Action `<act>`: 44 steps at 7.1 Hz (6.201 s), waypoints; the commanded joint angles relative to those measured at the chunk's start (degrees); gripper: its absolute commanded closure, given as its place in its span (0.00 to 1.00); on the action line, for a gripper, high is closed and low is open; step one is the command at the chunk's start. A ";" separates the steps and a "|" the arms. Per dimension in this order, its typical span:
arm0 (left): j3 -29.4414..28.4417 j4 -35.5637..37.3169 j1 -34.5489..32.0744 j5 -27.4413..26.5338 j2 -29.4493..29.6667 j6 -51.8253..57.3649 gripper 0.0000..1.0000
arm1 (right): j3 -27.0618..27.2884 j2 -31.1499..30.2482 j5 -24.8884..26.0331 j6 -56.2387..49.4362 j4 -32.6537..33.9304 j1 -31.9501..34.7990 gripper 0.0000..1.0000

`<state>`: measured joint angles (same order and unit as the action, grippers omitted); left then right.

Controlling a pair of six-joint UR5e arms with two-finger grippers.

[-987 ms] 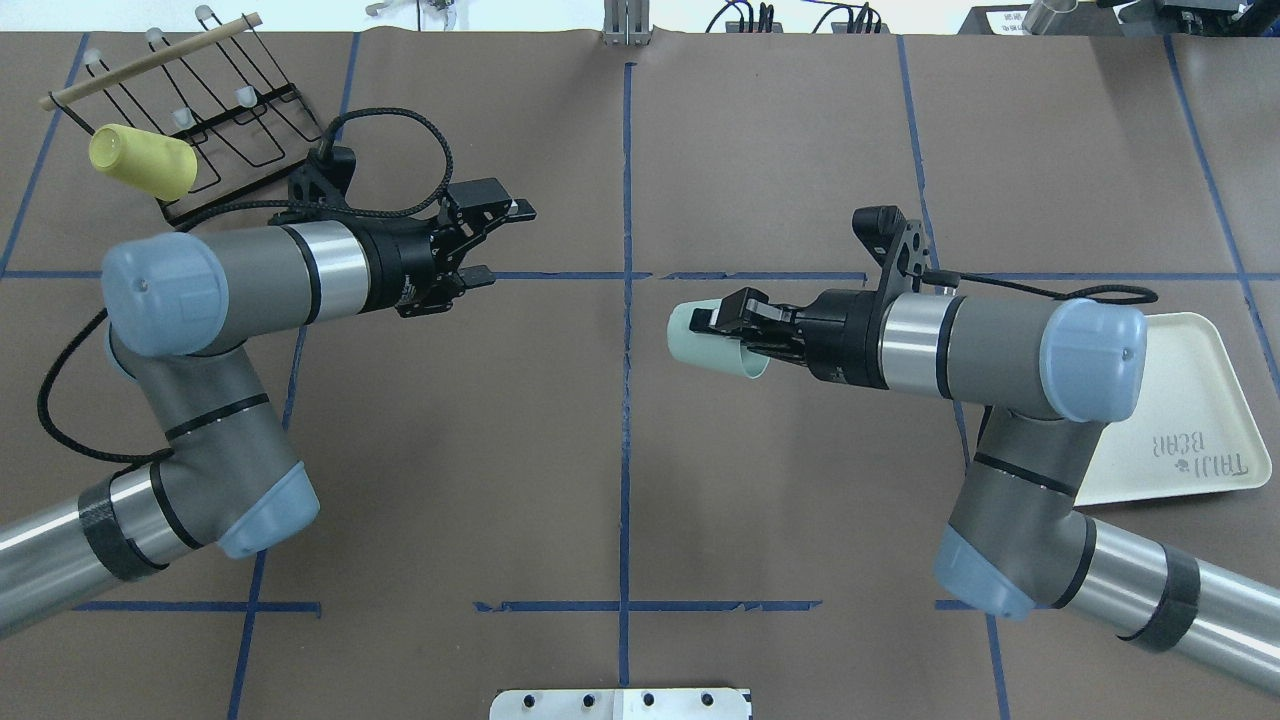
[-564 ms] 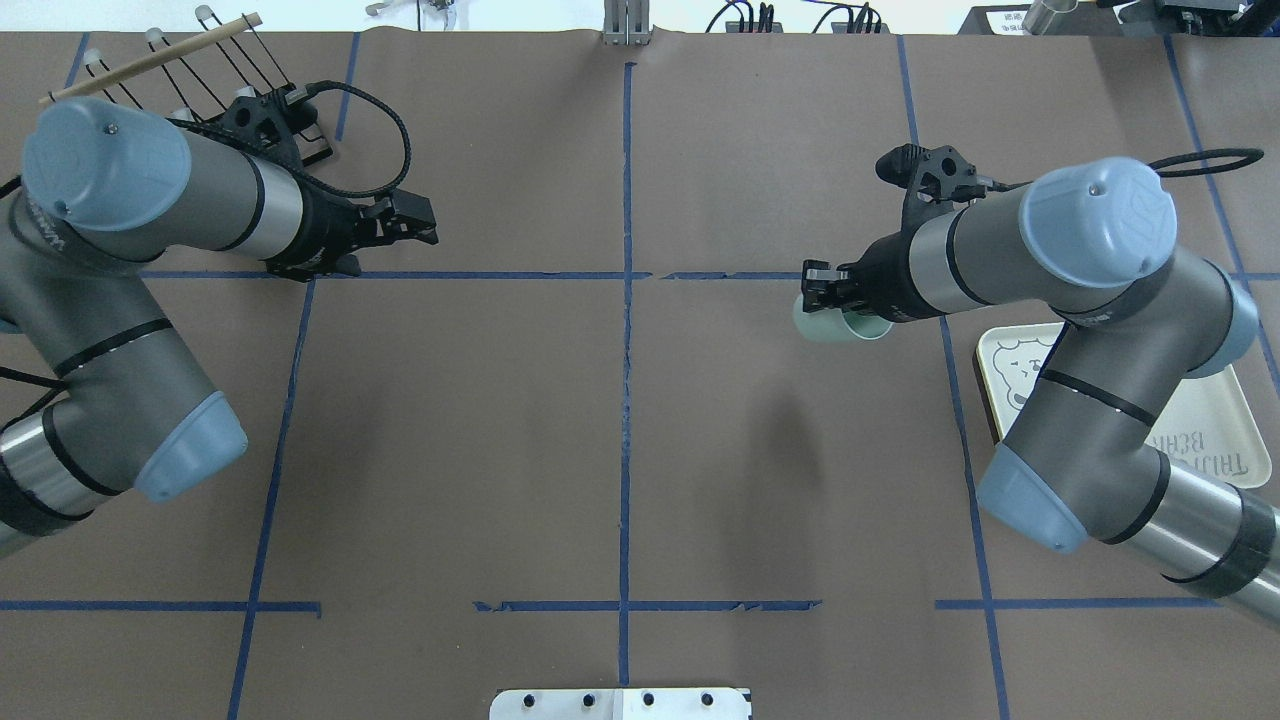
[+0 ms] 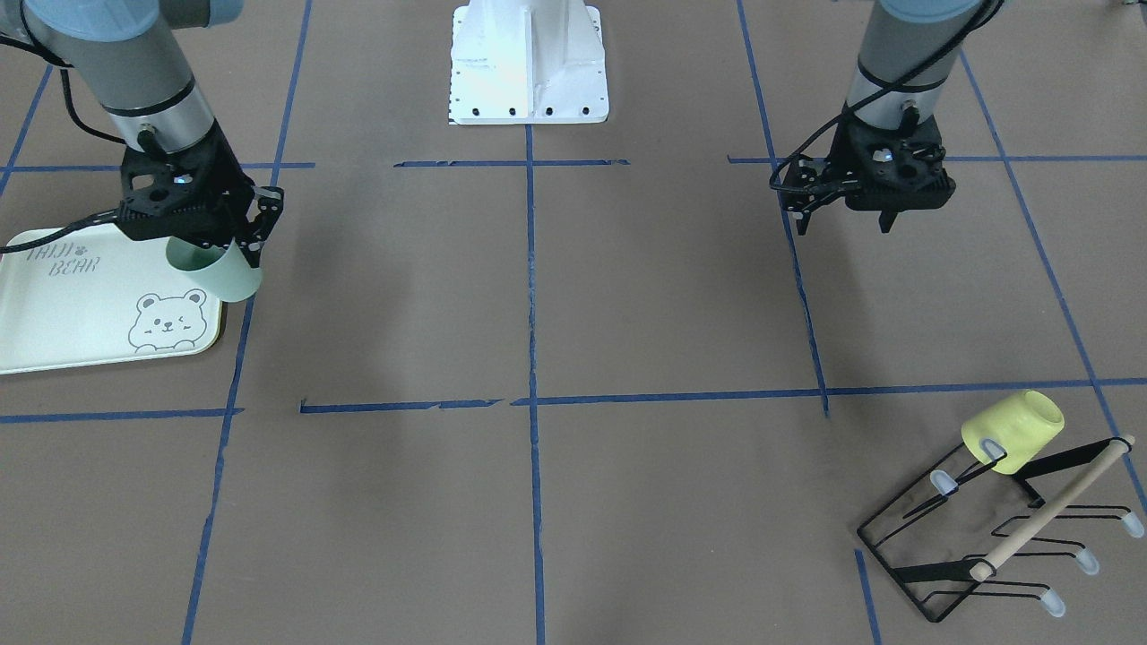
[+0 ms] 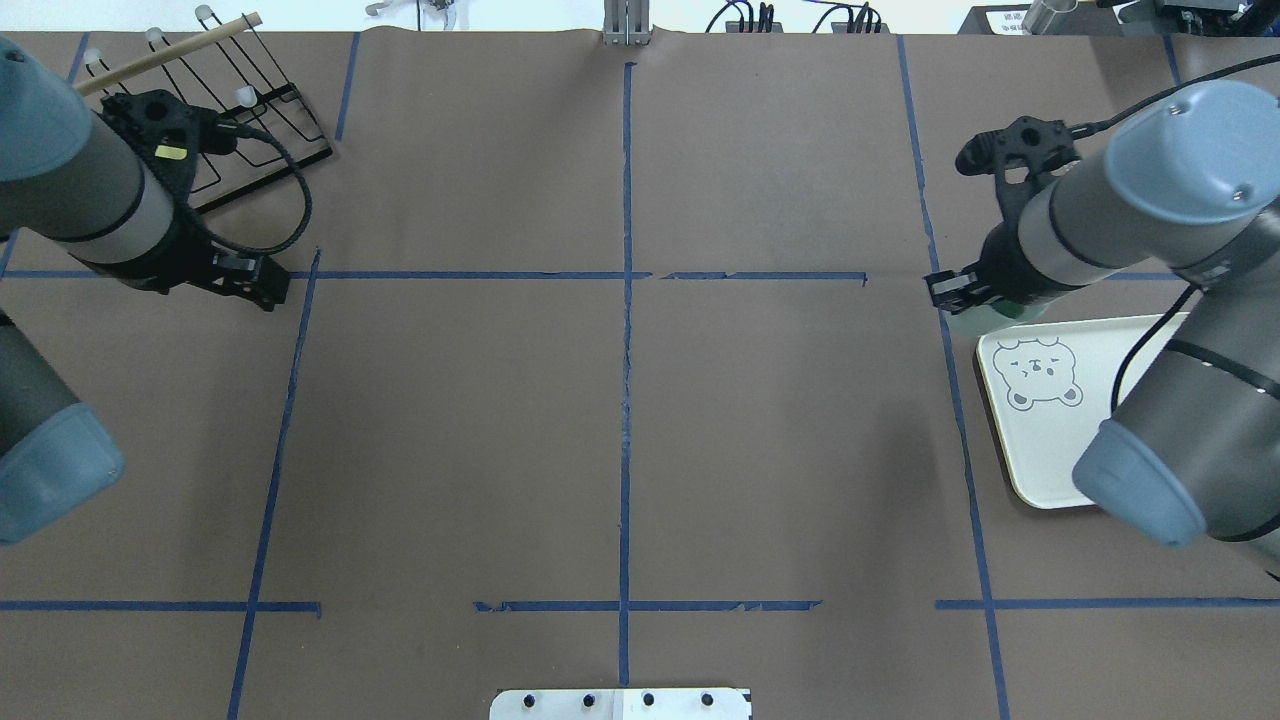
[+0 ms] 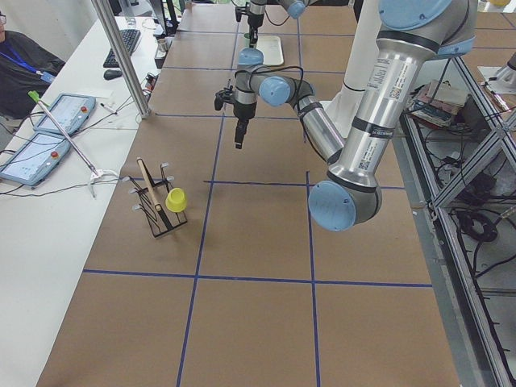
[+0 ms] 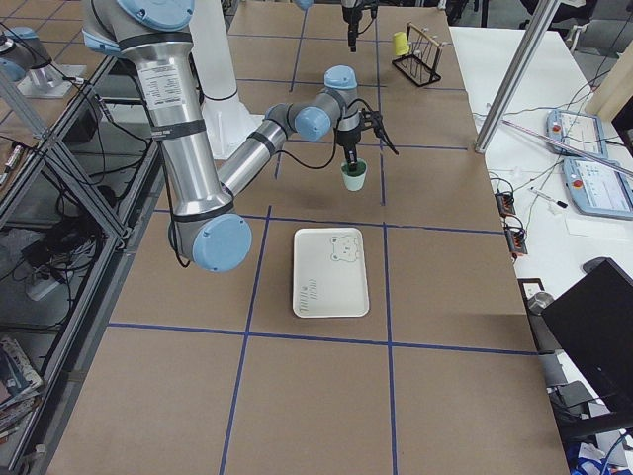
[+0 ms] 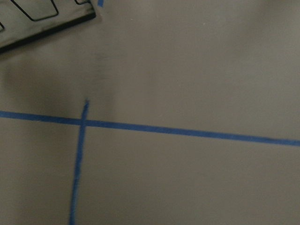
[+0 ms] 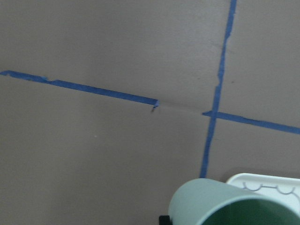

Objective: Left arm grabs green cup and hands to right arm on tray

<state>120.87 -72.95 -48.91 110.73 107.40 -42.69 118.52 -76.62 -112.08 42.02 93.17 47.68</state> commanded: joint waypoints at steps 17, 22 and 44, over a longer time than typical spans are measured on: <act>-12.94 -8.70 -45.48 24.27 -32.96 51.56 0.00 | -10.15 -23.30 -2.45 1.31 -31.82 1.02 0.80; -12.76 -8.70 -45.48 27.41 -32.96 51.04 0.00 | -9.98 -23.13 -3.23 0.96 -31.56 -0.04 0.00; -16.46 -13.62 -43.99 27.09 -32.70 51.47 0.00 | -7.16 -30.16 -21.78 -44.48 -1.32 35.64 0.00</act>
<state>104.43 -86.57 -93.20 137.81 74.74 8.79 111.34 -106.79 -133.84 -2.46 91.85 83.37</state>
